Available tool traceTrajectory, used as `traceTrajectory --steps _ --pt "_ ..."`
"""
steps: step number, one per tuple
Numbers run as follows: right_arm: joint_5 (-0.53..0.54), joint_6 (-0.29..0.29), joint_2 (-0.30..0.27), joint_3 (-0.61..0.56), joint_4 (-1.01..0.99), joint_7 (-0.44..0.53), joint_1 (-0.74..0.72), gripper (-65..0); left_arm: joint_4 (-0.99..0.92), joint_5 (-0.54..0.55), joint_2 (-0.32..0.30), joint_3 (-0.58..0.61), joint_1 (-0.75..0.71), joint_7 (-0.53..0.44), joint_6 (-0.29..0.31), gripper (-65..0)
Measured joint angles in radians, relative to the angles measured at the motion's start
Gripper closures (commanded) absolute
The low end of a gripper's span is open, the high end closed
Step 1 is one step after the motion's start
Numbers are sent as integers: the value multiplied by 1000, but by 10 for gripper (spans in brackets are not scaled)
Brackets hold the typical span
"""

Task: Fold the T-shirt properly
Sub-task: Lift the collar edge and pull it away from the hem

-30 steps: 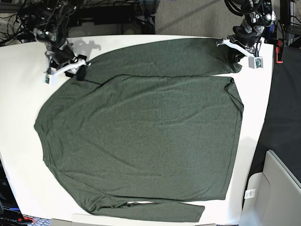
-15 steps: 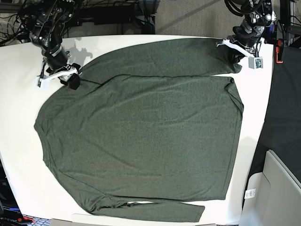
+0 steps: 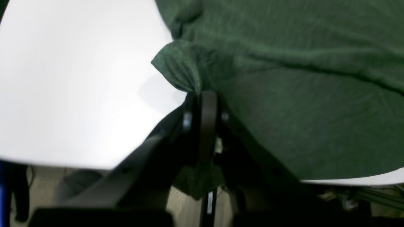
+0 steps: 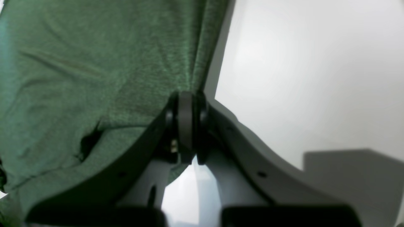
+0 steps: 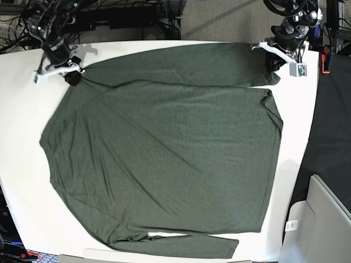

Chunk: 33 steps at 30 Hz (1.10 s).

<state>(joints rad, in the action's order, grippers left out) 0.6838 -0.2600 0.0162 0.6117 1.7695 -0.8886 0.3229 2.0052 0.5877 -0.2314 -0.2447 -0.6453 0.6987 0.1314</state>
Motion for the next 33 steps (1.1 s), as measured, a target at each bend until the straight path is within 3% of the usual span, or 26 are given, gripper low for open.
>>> traceTrajectory --steps 5,7,13,19,26,30,33 --pt "50 -133 -27 47 16 -11 83 0 24 0 -2 0 -42 -10 1 0" --pt "62 -161 -41 51 23 -20 111 0 27 0 -3 0 -66 -49 -1 0" --pt "173 -162 -97 57 24 -18 176 0 30 0 -52 0 -148 -107 -2 0" --pt "195 -163 -97 71 24 -24 142 0 31 2 -51 0 -134 -150 2 0" --pt "194 -164 -96 78 24 -25 42 0 48 3 -51 1 14 -149 5 0" --pt "183 -163 -96 79 24 -28 -20 0 43 1 -50 5 98 -85 5 0" --pt "112 -160 -95 79 24 -29 -73 0 40 1 -47 8 196 -36 2 0"
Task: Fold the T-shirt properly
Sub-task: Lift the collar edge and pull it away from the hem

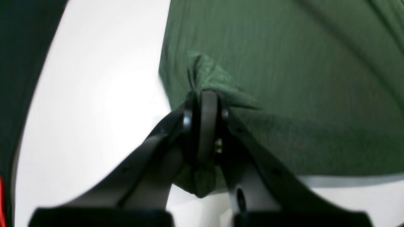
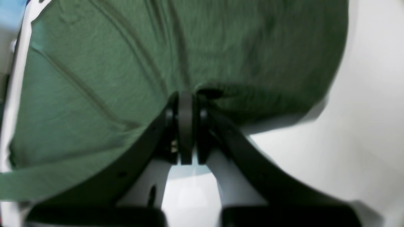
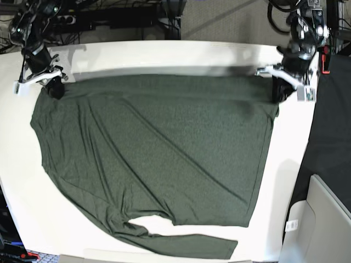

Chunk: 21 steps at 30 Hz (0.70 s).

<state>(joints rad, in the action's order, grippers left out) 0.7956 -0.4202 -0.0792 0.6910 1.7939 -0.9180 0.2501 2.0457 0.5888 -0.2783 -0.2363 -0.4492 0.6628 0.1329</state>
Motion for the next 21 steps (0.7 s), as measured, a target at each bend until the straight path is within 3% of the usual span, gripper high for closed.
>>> traceTrajectory --steps 7,15,18,21 --pt "-41 -3 -1 -2 -21 2 -86 0 -42 2 4 2 130 67 2 0" --pt "-56 0 1 0 -77 2 -117 0 -173 -1 28 58 194 71 -1 -6" --pt "-55 0 7 0 -77 3 -117 0 -237 -3 29 72 209 74 -2 -25" --pt "-51 0 7 1 -77 2 -114 0 -240 -2 27 72 203 74 -5 -91"
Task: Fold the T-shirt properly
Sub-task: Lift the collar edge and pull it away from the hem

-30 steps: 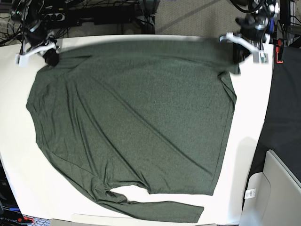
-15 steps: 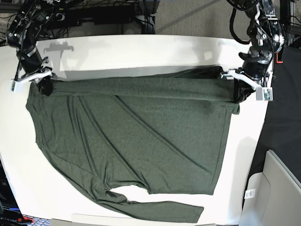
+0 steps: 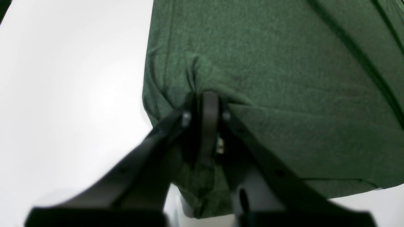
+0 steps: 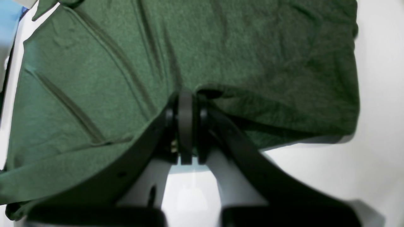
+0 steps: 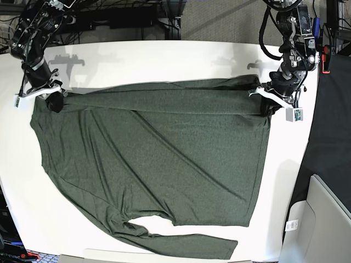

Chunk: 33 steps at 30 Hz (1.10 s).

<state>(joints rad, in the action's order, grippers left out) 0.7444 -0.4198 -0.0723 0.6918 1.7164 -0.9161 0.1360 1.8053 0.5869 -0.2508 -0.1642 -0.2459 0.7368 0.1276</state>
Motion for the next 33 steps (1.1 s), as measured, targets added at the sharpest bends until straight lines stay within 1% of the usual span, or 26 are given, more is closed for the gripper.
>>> traceTrajectory --steps 2,4,6,9,12,15,16,19,22,26,29,33 --pt "0 0 -2 0 0 0 2 0 0 0 -5 8 0 6 0 -146" --pt "0 0 -3 0 0 1 2 0 0 0 -7 8 3 50 0 -192" --pt "-1 0 -2 0 0 1 2 0 0 0 -7 8 0 53 0 -236" --pt "-1 0 -2 0 0 0 3 0 35 -1 -8 6 -21 59 -3 -269" --pt "2 0 -3 0 0 0 2 0 123 15 -8 -40 -120 59 4 -277" --pt "0 0 -2 0 0 1 2 0 147 -4 -6 -85 -187 137 -7 -300" --pt "2 0 -2 0 0 1 2 0 146 -4 -5 -94 -192 156 -6 -308" --pt "2 0 -2 0 0 1 2 0 148 3 2 -98 -193 156 0 -322" --pt "2 0 -2 0 0 0 2 0 148 4 43 -101 -196 180 0 -322" --pt "2 0 -2 0 0 3 -1 0 140 4 61 -96 -190 175 0 -323" --pt "2 0 0 0 0 3 -1 0 114 3 88 -96 -189 177 1 -323" --pt "-1 0 -2 0 0 3 0 0 47 3 90 -94 -169 164 2 -322"
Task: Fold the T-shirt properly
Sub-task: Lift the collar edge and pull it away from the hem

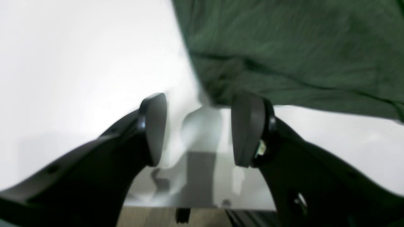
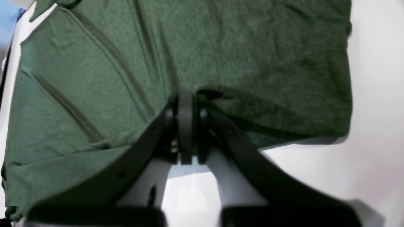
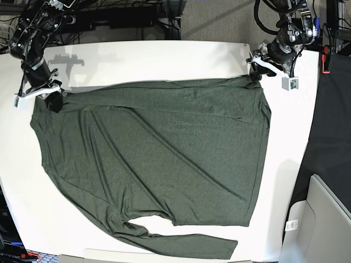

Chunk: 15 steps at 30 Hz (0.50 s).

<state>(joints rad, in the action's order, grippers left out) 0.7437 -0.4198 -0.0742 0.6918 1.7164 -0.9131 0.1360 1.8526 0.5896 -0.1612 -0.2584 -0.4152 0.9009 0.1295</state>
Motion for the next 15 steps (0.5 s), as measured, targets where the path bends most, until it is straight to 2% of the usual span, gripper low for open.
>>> traceTrajectory --steps 6,10,15 --pt "2 0 0 0 0 0 0 0 -32 3 -2 0 25 -18 2 -321" --pt "3 0 0 0 0 0 0 0 -35 2 24 2 44 -15 2 -320" --pt "0 0 0 0 0 0 0 0 -33 2 31 72 44 -39 2 -311"
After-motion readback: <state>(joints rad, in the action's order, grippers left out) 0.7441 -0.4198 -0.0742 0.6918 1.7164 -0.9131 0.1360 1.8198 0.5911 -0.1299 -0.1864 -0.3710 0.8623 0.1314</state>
